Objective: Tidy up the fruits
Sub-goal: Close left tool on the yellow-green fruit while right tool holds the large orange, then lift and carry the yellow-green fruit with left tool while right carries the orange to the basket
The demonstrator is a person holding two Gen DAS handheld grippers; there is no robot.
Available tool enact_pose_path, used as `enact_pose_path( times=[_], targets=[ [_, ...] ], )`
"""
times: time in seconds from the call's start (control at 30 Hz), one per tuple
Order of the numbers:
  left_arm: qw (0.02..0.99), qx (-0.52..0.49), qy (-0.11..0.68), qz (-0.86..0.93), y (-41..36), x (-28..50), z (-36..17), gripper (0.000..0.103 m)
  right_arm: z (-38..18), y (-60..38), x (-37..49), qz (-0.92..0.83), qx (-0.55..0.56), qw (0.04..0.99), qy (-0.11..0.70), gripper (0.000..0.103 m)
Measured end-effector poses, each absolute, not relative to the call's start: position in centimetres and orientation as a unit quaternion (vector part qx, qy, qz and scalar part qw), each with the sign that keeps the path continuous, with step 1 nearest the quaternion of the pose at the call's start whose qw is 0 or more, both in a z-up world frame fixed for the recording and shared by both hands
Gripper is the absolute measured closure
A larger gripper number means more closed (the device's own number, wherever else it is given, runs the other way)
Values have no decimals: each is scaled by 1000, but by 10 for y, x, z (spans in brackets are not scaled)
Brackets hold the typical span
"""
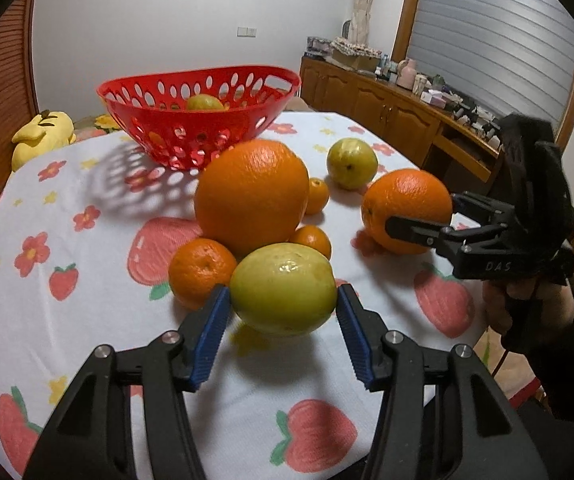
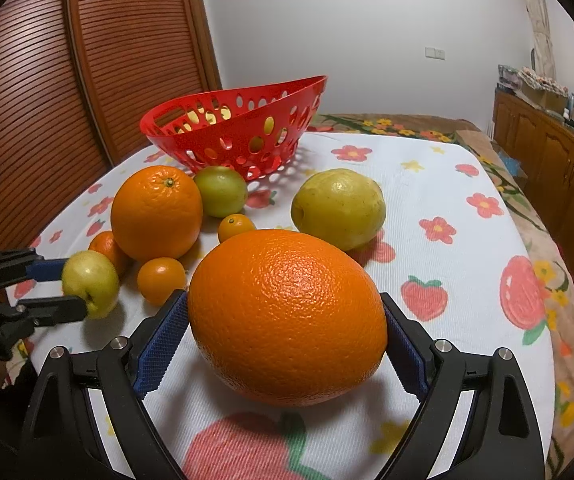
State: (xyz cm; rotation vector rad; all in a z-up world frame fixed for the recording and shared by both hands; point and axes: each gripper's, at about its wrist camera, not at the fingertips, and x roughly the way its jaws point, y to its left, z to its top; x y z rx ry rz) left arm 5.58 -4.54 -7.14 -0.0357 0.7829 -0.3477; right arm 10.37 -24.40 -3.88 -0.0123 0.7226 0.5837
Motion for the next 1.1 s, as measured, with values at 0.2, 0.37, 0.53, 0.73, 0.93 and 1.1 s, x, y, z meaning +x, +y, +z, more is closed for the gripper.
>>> enact_pose_path(
  times=[0.2,0.37,0.53,0.73,0.93,1.1],
  targets=[
    [916,-28,367,-162,-35,56,-61,50,-38,-243,103,281,-9,894,350,11],
    [920,-32,358,-156,-28,57,-55,50,-37,-243,104,281,-11,894,350,11],
    [924,-37,349,-150,-21,61,-49,50,-36,-242,104,282,-14,893,350,11],
    [930,-41,336,-142,-13,65,-39,50,-35,-243,105,292,-7,888,355,12],
    [933,-47,330,-135,-5,72,-35,50,-25,-244,103,299,-2,888,349,12],
    [936,-52,323,-131,1,75,-30,50,-19,-245,104,307,0,886,348,12]
  ],
)
